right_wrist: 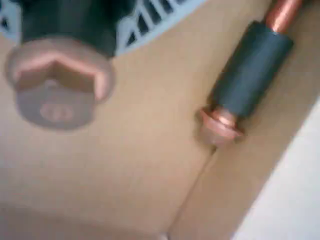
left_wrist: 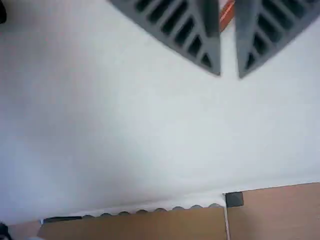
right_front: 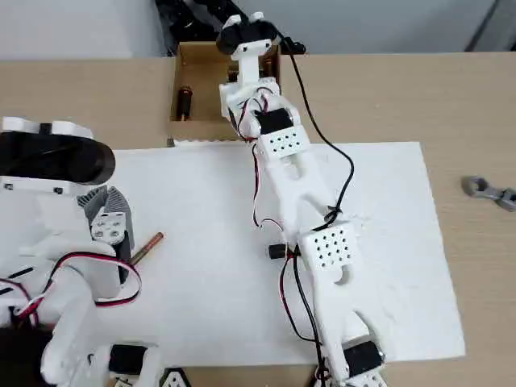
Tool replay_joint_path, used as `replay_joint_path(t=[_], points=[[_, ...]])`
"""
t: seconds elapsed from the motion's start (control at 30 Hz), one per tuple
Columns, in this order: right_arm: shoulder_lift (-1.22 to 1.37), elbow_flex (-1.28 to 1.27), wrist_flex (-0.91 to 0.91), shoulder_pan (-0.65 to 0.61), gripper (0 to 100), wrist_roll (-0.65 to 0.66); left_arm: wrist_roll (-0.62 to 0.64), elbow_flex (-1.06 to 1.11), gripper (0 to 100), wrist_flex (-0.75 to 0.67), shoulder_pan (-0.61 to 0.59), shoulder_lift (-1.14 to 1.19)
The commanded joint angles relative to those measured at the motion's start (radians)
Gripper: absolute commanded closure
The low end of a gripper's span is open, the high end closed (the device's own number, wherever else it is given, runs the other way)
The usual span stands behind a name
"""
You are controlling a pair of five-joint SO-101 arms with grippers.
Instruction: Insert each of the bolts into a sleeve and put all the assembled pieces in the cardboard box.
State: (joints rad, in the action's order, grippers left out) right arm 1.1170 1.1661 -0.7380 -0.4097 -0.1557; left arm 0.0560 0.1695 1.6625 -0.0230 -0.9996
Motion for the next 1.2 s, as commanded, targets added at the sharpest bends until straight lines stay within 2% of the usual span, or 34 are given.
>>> replay_joint_path(t=[0.0,0.23,0.4,0.5,0.6,0.77,0.9,1.17], points=[[-0.035,0.071,-0.002,0.010,96.9,0.008,0.005,-0.002,99,-0.017,0.003,-0.005],[-0.031,0.163,-0.186,-0.015,68.8,0.005,0.005,-0.001,99,-0.014,0.003,-0.002],[-0.038,0.299,-0.355,-0.015,67.0,0.005,0.005,0.019,99,0.006,0.003,0.003],[-0.038,0.437,-0.493,-0.015,67.1,0.005,0.005,0.047,91,0.028,0.003,0.005],[-0.050,0.520,-0.619,-0.019,72.3,0.002,0.006,0.068,86,0.043,-0.003,0.048],[-0.205,0.516,-0.803,-0.024,98.4,0.003,0.006,0.067,86,0.049,-0.003,0.189],[-0.323,0.516,-0.924,-0.022,98.5,0.006,-0.012,0.062,86,0.043,0.002,0.299],[-0.553,0.514,-0.947,-0.013,99.5,0.011,-0.097,0.062,86,0.031,0.002,0.471]])
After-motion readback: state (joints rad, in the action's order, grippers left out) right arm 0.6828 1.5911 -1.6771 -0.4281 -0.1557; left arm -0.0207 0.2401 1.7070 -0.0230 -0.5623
